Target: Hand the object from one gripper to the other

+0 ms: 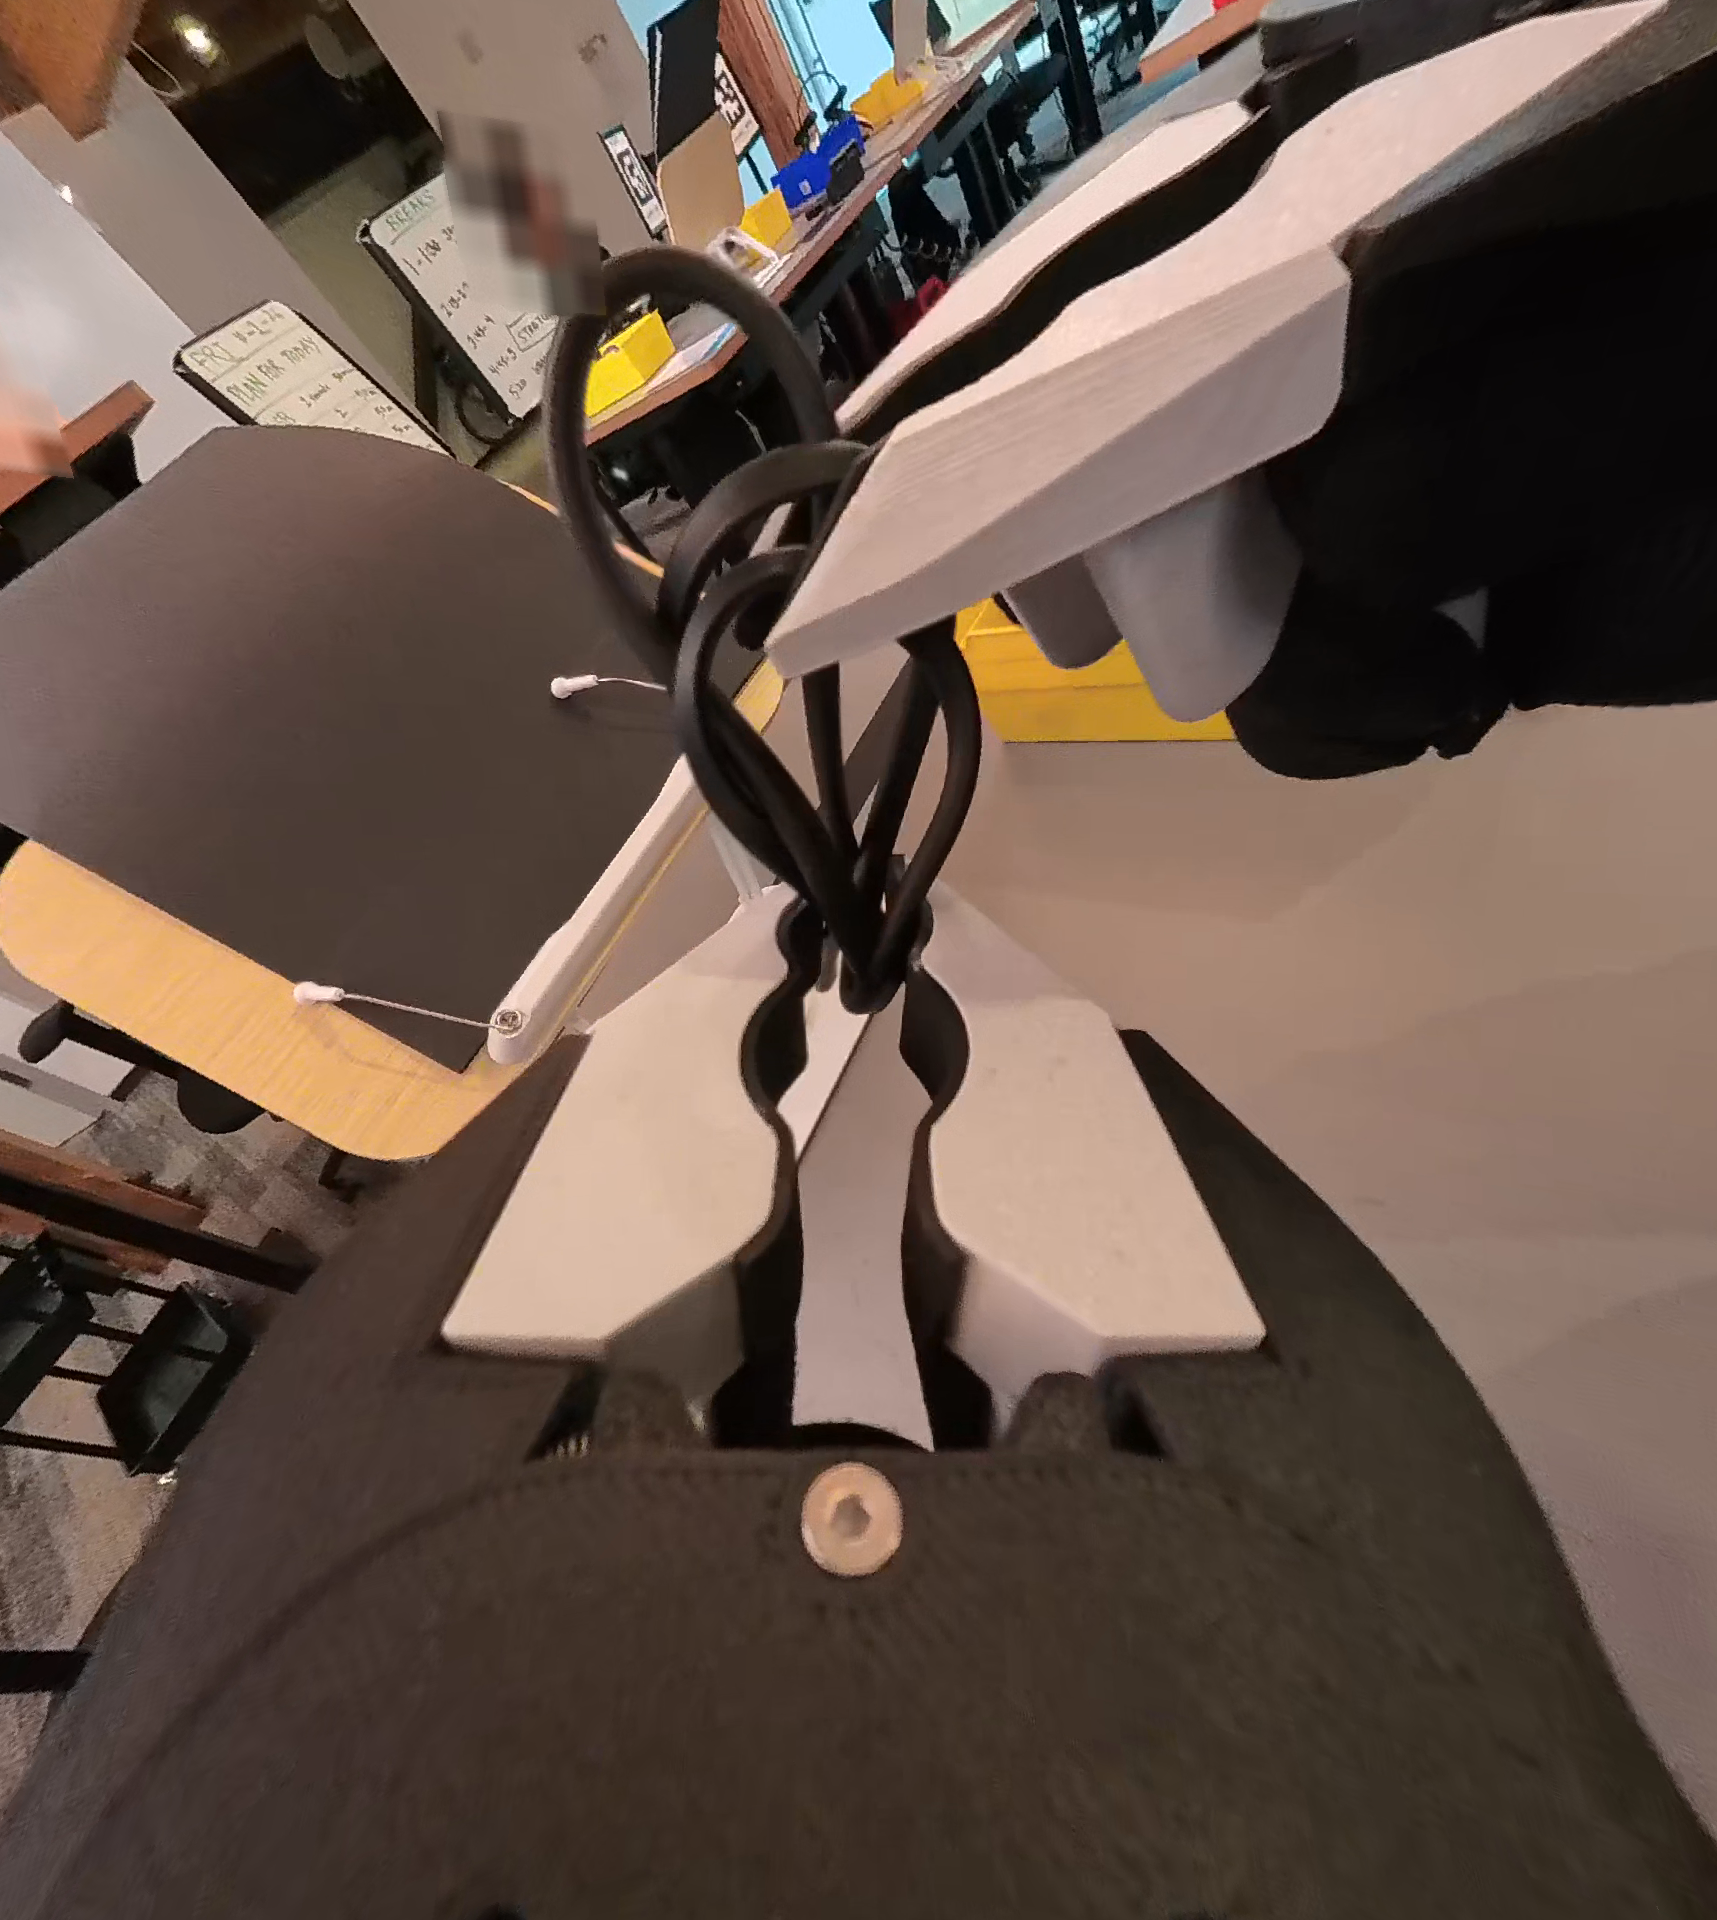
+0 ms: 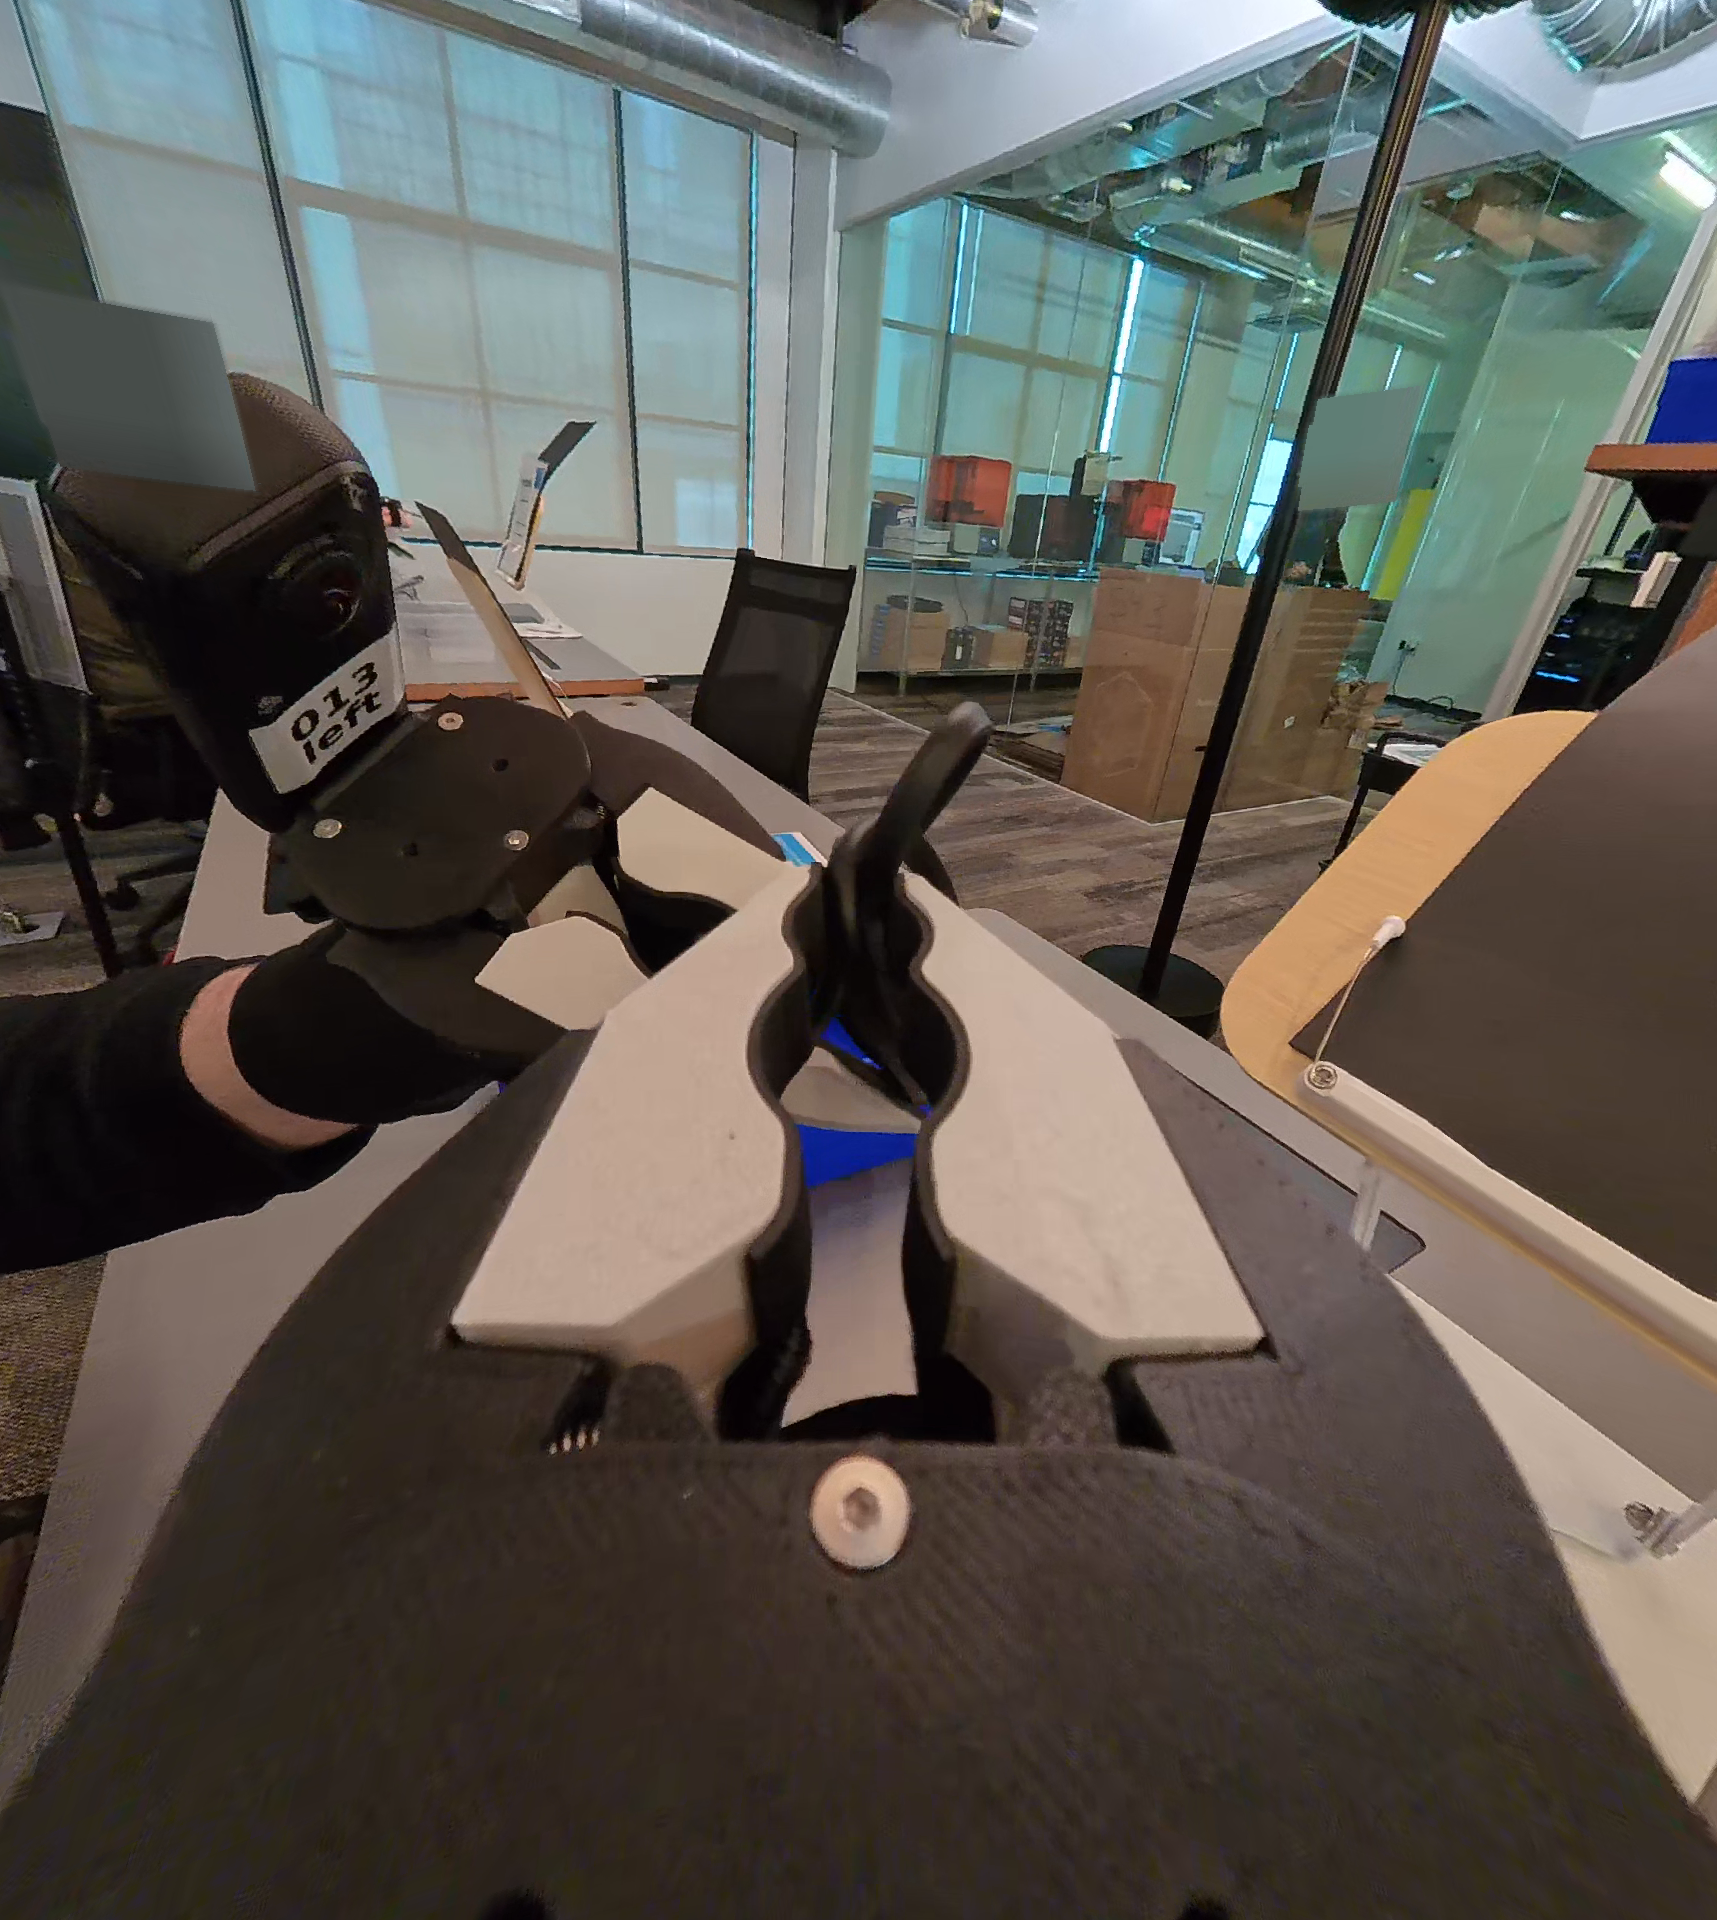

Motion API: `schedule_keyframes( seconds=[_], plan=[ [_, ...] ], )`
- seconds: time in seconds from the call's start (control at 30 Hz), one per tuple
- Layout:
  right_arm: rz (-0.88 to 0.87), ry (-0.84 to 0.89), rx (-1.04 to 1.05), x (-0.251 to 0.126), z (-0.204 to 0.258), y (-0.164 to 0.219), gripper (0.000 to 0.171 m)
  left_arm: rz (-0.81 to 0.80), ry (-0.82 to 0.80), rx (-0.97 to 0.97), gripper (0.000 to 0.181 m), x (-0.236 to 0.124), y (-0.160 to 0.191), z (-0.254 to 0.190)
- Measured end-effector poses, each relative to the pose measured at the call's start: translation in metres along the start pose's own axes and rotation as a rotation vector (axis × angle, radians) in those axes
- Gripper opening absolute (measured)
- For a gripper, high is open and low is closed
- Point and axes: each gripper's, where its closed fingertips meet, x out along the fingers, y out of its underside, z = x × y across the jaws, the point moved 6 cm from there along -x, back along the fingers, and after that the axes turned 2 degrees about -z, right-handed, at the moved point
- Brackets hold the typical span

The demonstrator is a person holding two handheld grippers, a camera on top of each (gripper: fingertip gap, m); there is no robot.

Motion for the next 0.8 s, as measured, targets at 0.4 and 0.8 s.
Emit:
schedule_keyframes(
  seconds=[0.4, 0.8],
  plan=[
    [-0.036, -0.105, 0.079, -0.008, -0.006, -0.003, 0.050, -0.216, 0.327, -0.221, 0.005, -0.015, -0.004, 0.002],
    [-0.018, -0.373, 0.175, -0.012, 0.009, 0.009, 0.071, -0.347, 0.707, -0.322, 0.003, -0.031, -0.008, -0.018]
  ],
)
